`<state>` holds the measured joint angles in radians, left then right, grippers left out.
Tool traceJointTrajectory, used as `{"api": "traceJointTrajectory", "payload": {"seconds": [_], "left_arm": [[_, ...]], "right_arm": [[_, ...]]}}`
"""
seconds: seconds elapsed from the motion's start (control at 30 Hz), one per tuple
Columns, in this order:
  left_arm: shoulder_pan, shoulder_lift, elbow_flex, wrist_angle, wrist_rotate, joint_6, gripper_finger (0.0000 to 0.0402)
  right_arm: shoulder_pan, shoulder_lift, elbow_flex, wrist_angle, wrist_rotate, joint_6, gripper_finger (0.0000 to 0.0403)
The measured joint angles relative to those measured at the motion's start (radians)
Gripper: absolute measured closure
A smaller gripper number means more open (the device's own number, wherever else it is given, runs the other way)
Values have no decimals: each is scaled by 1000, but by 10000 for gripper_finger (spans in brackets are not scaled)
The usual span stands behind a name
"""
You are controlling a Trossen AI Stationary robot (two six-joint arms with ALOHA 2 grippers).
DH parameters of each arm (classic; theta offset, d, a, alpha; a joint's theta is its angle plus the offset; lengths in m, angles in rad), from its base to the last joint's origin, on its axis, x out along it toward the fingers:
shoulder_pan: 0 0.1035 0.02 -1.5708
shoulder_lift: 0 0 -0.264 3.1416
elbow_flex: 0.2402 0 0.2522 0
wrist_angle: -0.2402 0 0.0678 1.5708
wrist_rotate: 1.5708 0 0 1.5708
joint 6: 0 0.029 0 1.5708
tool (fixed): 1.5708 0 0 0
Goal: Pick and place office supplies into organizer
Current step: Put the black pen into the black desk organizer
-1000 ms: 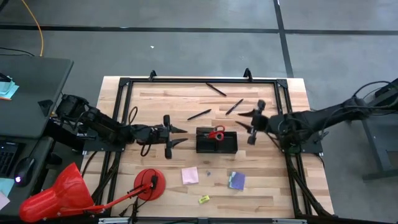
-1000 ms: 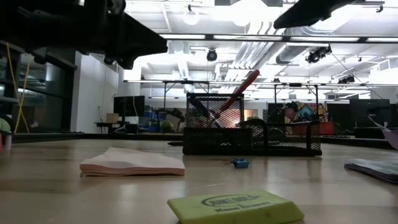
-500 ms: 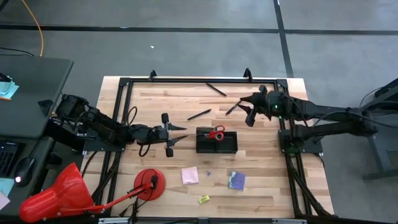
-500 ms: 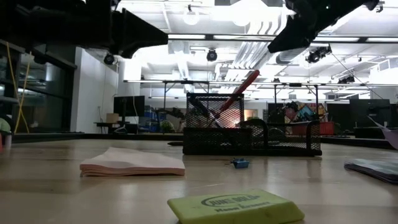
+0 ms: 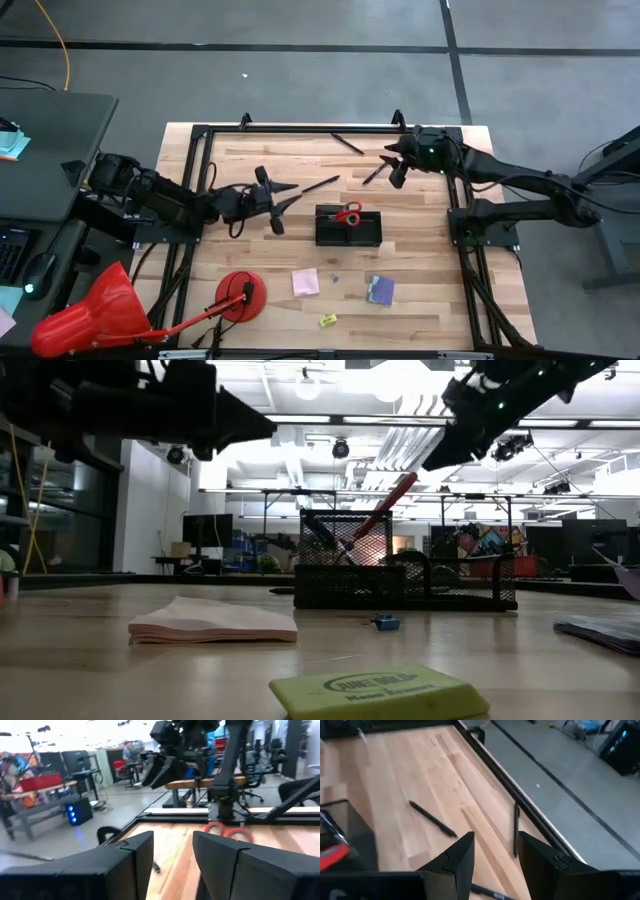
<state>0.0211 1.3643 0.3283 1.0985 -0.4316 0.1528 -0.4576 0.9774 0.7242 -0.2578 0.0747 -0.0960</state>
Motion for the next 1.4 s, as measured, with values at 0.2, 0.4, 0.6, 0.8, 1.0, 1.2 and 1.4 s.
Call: {"api": "traceJointTrajectory", "payload": {"seconds": [0.2, 0.4, 0.6, 0.8, 1.0, 1.2, 1.4], "left_arm": [[28, 0, 0, -38, 4, -23, 273], [26, 0, 0, -46, 13, -3, 273], [48, 0, 0, -44, 21, 15, 273], [103, 0, 0, -40, 72, -21, 273], [133, 0, 0, -39, 143, -29, 273], [129, 0, 0, -11, 156, -30, 273], [129, 0, 0, 1, 171, -29, 273]], "right_arm": [[-54, 57, 0, 21, 3, -35, 263], [-101, 72, 0, 61, -2, -54, 263], [-157, 72, 0, 129, -7, -88, 263], [-219, 72, 0, 148, -30, -77, 263], [-241, 77, 0, 125, -50, -70, 263], [-245, 144, 0, 151, -92, -94, 263], [-245, 226, 0, 182, -92, -115, 263]]}}
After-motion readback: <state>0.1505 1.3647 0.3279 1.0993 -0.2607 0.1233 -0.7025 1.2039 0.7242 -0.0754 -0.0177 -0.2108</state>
